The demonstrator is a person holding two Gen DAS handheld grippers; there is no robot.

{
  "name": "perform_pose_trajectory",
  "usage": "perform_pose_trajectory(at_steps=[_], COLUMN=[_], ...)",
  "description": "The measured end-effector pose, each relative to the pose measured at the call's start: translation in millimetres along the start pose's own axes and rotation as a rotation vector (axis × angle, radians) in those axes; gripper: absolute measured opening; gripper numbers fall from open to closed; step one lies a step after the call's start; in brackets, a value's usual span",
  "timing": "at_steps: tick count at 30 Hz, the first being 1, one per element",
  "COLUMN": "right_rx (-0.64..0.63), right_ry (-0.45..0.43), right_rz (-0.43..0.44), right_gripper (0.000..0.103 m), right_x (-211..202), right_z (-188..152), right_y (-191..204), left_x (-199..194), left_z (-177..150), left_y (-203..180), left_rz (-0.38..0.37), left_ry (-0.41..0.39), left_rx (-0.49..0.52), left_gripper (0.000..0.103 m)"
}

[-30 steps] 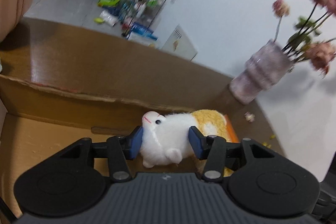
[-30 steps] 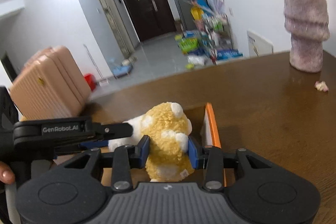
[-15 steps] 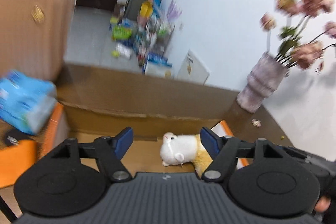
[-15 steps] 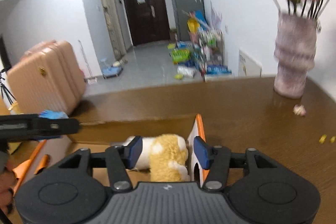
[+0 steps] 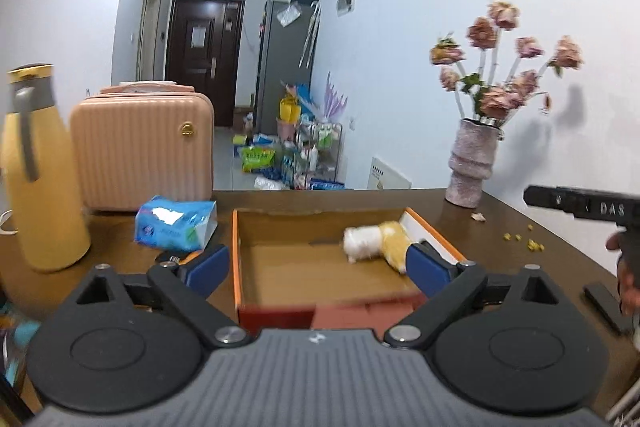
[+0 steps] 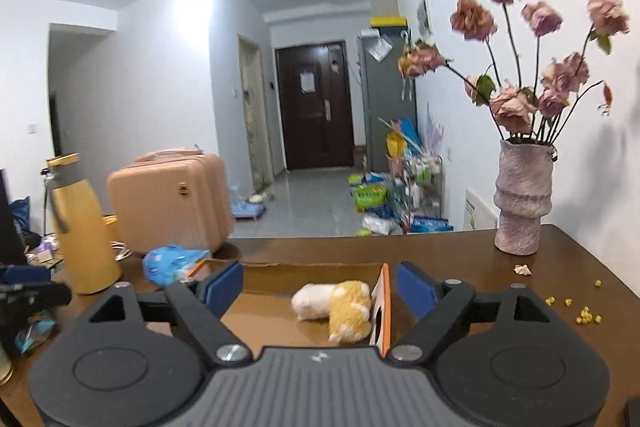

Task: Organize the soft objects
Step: 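Withdraw both tools from the box back over the table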

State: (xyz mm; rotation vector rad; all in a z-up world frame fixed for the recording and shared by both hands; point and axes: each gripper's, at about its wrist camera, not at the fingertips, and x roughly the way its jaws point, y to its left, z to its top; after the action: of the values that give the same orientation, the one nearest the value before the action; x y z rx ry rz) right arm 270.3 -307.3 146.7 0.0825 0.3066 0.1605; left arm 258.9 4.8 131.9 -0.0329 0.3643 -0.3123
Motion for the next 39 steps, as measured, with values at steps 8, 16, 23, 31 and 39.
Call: perform_pose_trajectory(at_steps=[8, 16, 23, 31, 39], right_rx=[-0.1, -0.071, -0.088, -0.097, -0.067], right_ry=[-0.079, -0.084, -0.057, -0.049, -0.01], right_rz=[-0.043, -0.041, -0.039, 0.005, 0.014], right_gripper=[0.096, 0.098, 0.098, 0.099, 0.099], right_x=[-86, -141, -157, -161, -145], right_z=[-94, -167, -191, -205, -213], right_y=[24, 49, 64, 79, 78], left_x=[-84, -131, -144, -147, -133], left_z=[-97, -149, -168, -177, -181], left_y=[-12, -9, -11, -17, -16], left_rz=[0.095, 0.108, 0.111, 0.096, 0.103], left_ry=[-0.03, 0.013, 0.033, 0.035, 0.063], left_rx=[0.0, -0.025, -0.012, 0.024, 0.009], left_gripper=[0.099, 0.101, 0.101, 0.103, 0.103])
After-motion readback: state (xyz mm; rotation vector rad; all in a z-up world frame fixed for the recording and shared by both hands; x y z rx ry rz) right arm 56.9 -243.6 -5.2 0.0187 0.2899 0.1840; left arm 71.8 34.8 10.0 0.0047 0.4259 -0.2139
